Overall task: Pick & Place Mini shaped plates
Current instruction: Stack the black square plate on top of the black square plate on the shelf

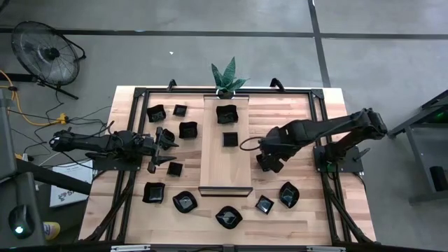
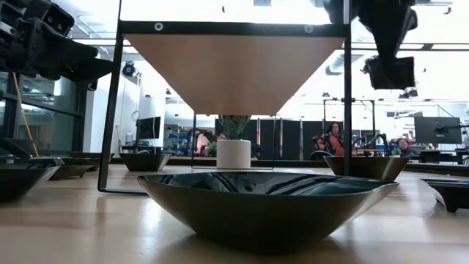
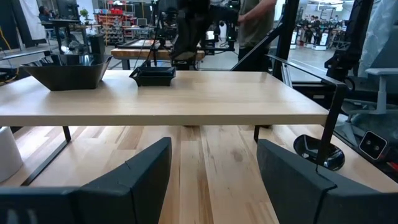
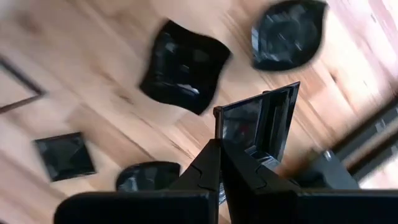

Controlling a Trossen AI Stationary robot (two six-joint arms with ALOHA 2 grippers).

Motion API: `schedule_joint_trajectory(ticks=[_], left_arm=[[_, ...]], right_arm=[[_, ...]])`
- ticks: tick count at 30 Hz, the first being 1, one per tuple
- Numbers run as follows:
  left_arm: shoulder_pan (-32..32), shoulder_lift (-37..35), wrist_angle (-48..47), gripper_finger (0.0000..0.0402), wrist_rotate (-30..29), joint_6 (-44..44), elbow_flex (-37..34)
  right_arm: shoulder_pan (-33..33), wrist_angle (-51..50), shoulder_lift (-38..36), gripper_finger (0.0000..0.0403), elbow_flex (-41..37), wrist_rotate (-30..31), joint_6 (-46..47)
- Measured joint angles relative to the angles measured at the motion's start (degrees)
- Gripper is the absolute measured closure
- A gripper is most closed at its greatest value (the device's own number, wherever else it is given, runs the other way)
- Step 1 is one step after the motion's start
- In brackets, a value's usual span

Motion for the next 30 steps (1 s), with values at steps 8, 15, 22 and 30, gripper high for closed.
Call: schedule_joint_trajectory(ticks=[8,15,22,30], left_arm=[[0.0,0.0,0.0,0.0168,0.0,0.0,0.0],[0.0,0.0,0.0,0.0168,0.0,0.0,0.0],[0.0,0.0,0.0,0.0168,0.0,0.0,0.0],[0.0,0.0,0.0,0.0168,0.0,0.0,0.0]], right_arm=[[1.5,5.4,2.0,0.04,3.3,0.1,-5.9],[1.4,5.5,6.5,0.0401,9.9,0.3,-12.0],[0.8,5.4,12.5,0.0401,19.1,1.3,-21.8],[-0.2,3.3,20.7,0.0399,31.2,6.1,-34.1]])
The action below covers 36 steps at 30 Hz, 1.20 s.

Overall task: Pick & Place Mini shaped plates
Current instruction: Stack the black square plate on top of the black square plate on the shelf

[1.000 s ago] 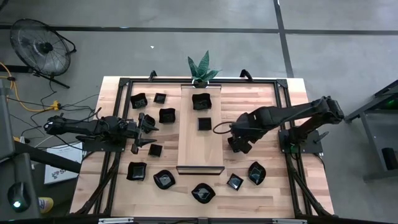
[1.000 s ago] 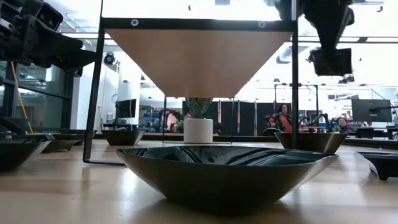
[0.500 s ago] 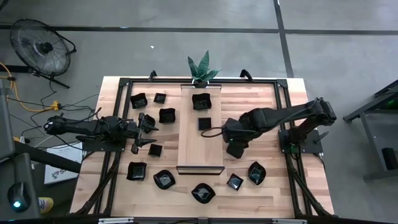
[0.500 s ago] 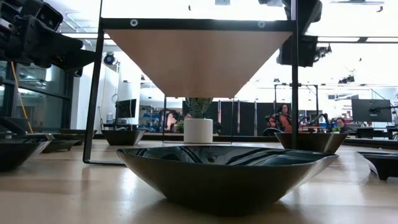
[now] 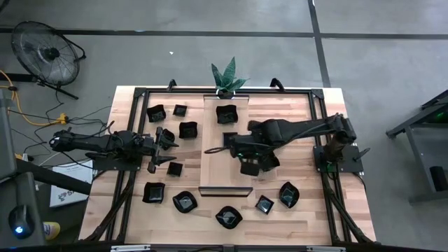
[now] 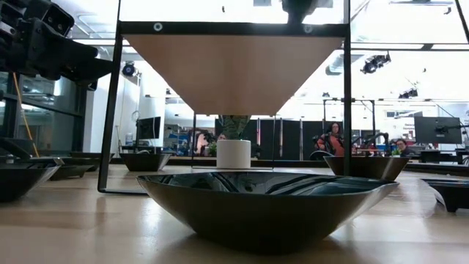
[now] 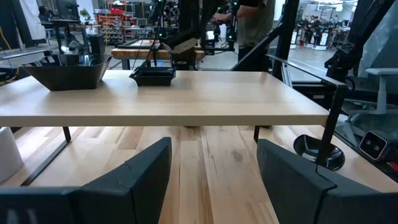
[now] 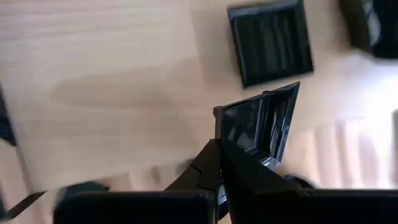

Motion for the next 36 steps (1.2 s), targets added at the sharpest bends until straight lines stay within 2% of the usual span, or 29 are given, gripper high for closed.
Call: schedule_joint_trajectory(ticks=[5,12,36], left_arm=[[0.0,0.0,0.0,0.0168,0.0,0.0,0.0],[0.0,0.0,0.0,0.0168,0.0,0.0,0.0],[0.0,0.0,0.0,0.0168,0.0,0.0,0.0]], right_arm=[[-0.4,-0.6,4.3,0.0399,5.2,3.4,-6.7],[-1.3,-0.9,8.0,0.0398,8.3,7.4,-11.7],[-2.3,1.6,10.7,0.0398,8.3,12.0,-13.8]])
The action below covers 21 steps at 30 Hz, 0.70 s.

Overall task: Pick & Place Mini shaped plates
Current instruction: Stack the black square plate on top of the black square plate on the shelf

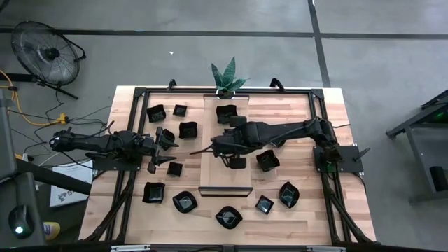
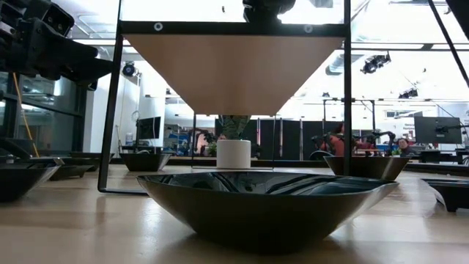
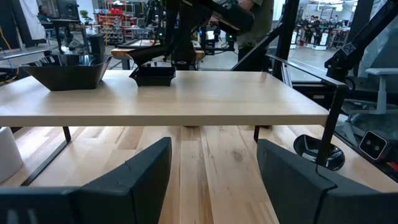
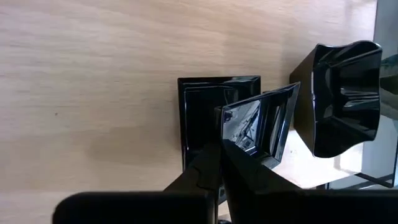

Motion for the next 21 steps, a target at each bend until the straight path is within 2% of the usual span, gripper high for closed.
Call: schedule_joint_trajectory(ticks=[21], left_arm=[[0.0,0.0,0.0,0.0168,0.0,0.0,0.0]], right_arm=[[0.2,1.6,0.9,0.0392,-1.4,-0.9,1.4]])
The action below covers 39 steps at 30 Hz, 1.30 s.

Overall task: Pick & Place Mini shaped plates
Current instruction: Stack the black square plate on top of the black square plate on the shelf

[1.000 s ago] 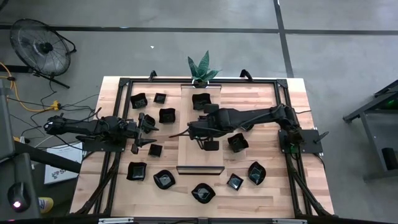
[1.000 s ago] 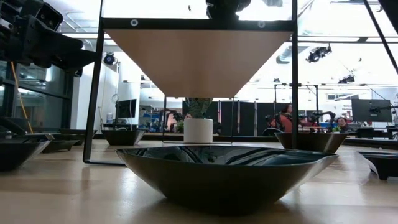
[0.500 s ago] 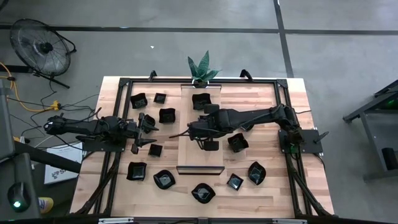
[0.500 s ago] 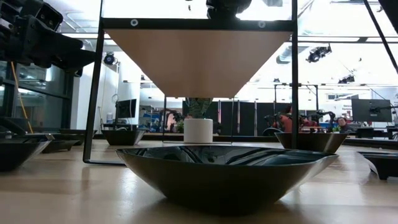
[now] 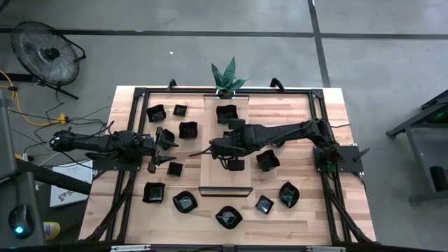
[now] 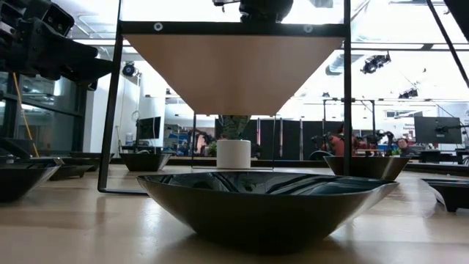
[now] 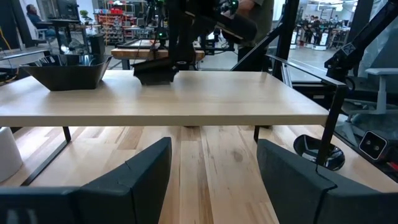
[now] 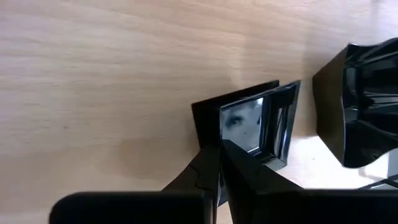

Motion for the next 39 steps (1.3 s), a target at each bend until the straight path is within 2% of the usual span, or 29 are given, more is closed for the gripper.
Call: schedule_joint_trajectory(ticks=[9,39], left_arm=[[0.0,0.0,0.0,0.0168,0.0,0.0,0.0],[0.0,0.0,0.0,0.0168,0.0,0.0,0.0]], right_arm=[[0.0,0.0,0.0,0.0391,0.0,-2.3,-1.5],[0.0,-1.3,-0.2,0.039,0.1,-3.1,-1.3]])
